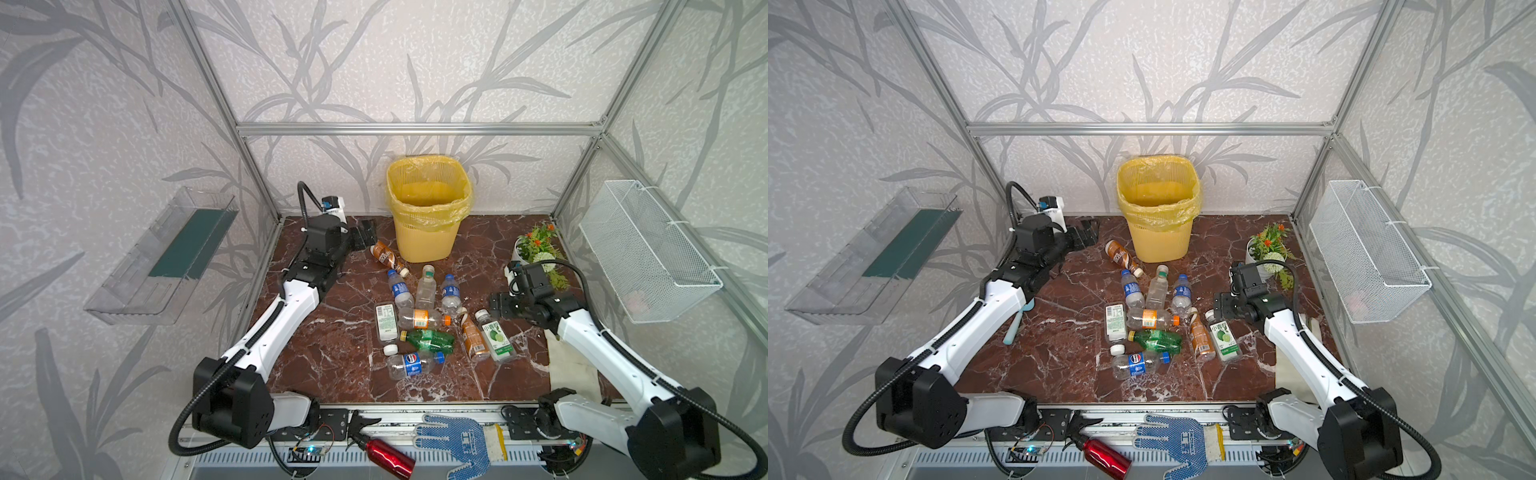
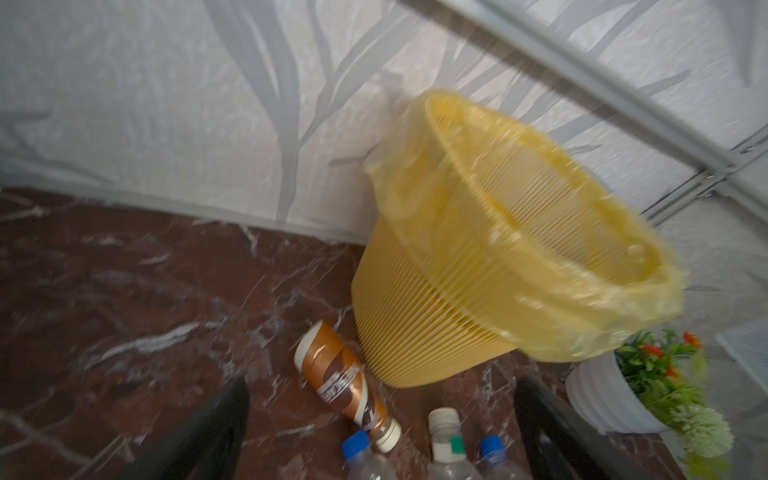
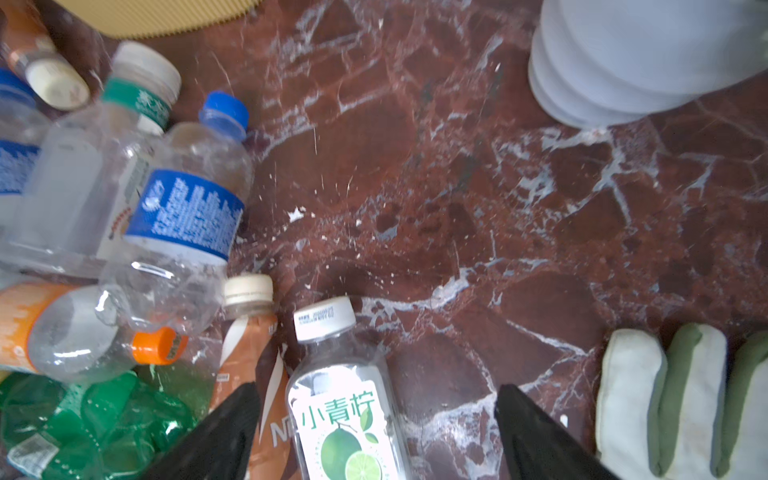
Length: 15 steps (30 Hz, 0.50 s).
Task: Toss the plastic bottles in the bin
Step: 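Grasp the clear green-ringed bottle with the right gripper while the left arm withdraws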
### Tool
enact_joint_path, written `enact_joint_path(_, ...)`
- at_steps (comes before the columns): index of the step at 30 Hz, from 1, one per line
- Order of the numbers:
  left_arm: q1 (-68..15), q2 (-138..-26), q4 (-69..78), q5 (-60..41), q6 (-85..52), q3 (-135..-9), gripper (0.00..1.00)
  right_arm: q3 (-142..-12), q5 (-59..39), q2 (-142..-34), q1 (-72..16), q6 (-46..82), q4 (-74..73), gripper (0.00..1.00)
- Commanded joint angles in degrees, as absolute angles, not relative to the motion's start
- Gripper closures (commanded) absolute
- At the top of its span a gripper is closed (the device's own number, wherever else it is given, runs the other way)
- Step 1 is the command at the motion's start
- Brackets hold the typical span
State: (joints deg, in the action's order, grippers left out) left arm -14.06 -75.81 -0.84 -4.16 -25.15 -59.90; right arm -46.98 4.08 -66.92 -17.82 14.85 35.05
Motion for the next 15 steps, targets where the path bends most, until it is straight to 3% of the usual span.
enact_joint_path(1, -13.21, -72.49, -0.32, -4.48, -27.95, -56.98, 0.01, -48.34, 5.93, -69.82, -19.86, 15.03, 39.47, 0.12)
enact_joint_path(15, -10.31, -73.94, -3.69, -4.47, -26.70, -55.55, 0.01, -50.36, 2.49, -82.05, -24.63, 16.83, 44.72, 0.18)
